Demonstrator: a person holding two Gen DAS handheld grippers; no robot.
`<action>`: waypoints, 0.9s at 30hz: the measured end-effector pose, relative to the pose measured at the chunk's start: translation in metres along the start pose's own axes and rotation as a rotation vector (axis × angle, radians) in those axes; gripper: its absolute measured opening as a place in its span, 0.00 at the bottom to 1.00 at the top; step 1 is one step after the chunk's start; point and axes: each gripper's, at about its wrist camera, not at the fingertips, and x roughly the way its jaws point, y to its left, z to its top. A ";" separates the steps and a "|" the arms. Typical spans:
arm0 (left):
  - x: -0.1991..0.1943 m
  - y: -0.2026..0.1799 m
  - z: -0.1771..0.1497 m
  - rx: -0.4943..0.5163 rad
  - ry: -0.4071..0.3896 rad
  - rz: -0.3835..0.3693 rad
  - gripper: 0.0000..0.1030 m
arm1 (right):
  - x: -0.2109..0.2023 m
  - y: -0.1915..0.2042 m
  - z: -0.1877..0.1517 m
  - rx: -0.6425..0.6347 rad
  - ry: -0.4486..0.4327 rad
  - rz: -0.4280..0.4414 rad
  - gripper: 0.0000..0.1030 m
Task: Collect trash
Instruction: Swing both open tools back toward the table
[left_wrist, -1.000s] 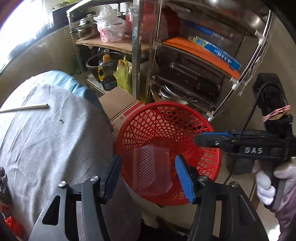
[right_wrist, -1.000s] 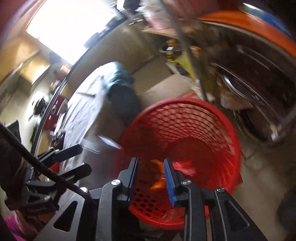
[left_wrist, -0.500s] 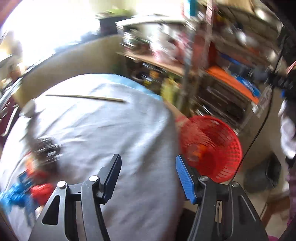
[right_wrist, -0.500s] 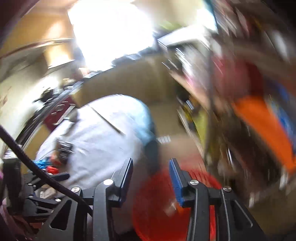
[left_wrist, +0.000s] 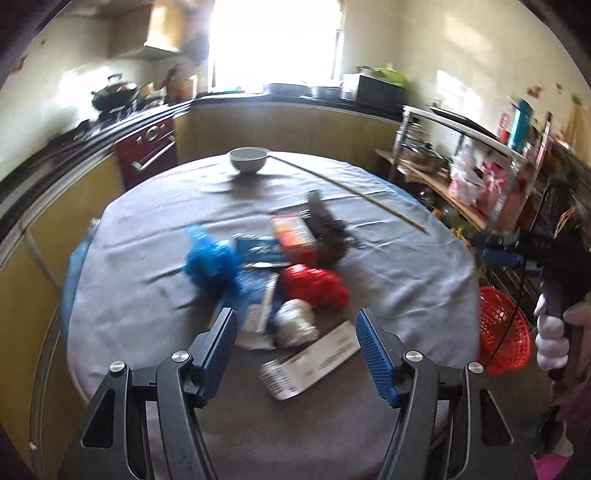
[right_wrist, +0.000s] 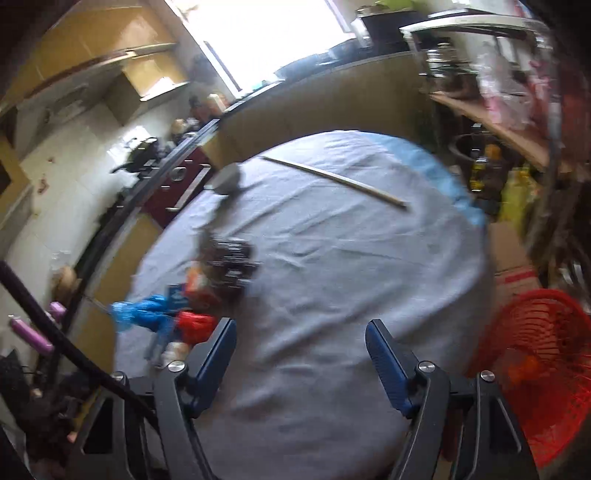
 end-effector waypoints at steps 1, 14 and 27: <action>0.001 0.007 0.000 -0.015 -0.004 -0.015 0.65 | 0.002 0.019 0.003 -0.043 -0.019 -0.004 0.73; 0.008 -0.029 0.049 -0.077 -0.299 -0.349 0.72 | -0.029 0.134 0.023 -0.130 -0.273 0.253 0.74; 0.056 -0.095 0.041 -0.229 -0.136 -0.609 0.72 | -0.150 0.144 0.038 -0.098 -0.656 0.440 0.82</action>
